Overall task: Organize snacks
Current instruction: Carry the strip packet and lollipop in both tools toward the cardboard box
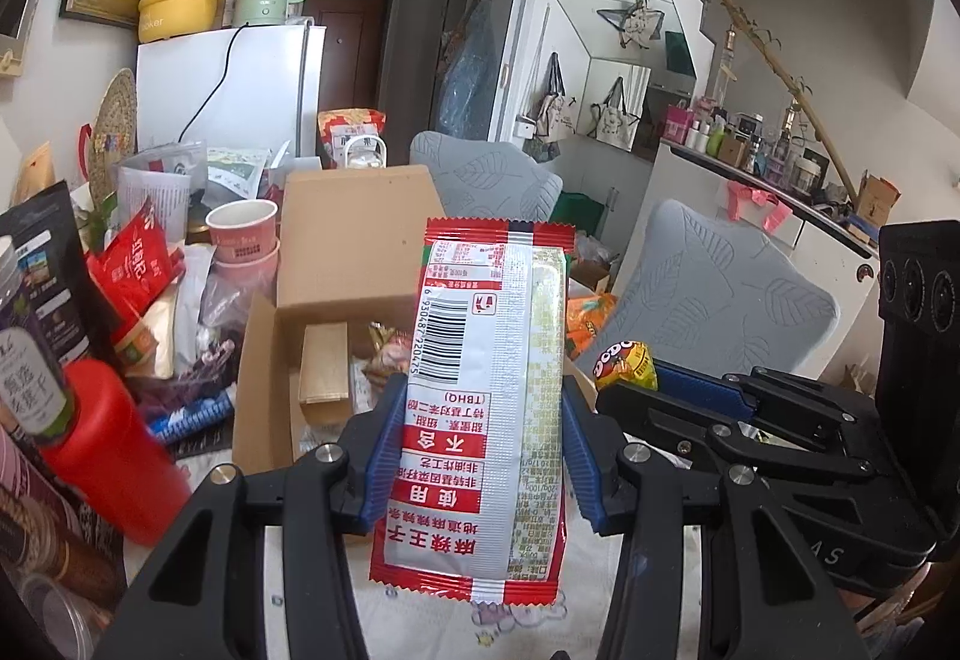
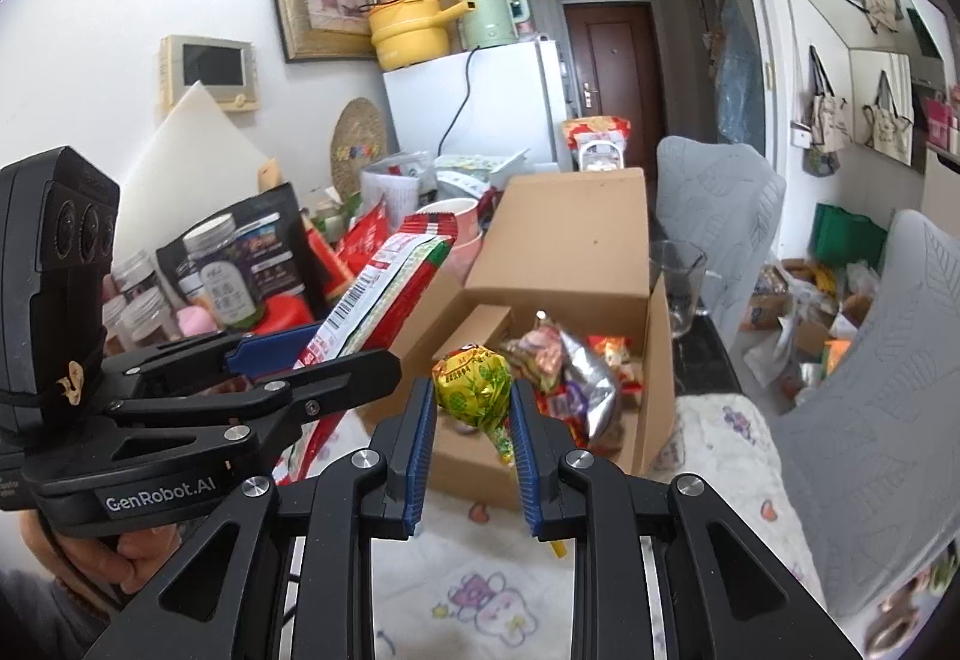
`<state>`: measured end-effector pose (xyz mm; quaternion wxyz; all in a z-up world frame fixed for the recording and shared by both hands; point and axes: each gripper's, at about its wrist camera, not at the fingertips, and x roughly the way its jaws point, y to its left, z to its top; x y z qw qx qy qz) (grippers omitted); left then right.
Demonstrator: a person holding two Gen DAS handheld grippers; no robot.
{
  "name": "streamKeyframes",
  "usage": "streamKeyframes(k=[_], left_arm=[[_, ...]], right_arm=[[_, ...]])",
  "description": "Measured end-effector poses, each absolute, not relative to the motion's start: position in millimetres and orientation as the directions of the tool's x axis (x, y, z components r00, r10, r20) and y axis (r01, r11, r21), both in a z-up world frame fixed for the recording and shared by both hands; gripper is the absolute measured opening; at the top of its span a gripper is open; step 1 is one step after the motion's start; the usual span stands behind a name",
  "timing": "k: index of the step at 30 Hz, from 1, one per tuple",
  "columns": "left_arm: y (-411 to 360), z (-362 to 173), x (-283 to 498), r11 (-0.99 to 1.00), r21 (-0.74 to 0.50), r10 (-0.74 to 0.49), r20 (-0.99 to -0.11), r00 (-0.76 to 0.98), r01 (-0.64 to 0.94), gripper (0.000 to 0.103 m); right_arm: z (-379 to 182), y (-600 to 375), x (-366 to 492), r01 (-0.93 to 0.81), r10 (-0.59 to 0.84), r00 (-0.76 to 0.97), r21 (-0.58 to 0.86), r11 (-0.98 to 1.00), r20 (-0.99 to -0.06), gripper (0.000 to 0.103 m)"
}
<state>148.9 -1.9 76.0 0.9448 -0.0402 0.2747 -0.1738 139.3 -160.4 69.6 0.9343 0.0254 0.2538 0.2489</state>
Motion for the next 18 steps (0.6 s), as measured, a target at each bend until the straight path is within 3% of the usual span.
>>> streamKeyframes(k=[18], left_arm=[[-2,75,246,0.947,-0.196,-0.320,-0.465,0.826,0.256,0.048]], right_arm=[[77,-163,230,-0.403,0.439,0.789,0.178,0.898,-0.429,0.024]])
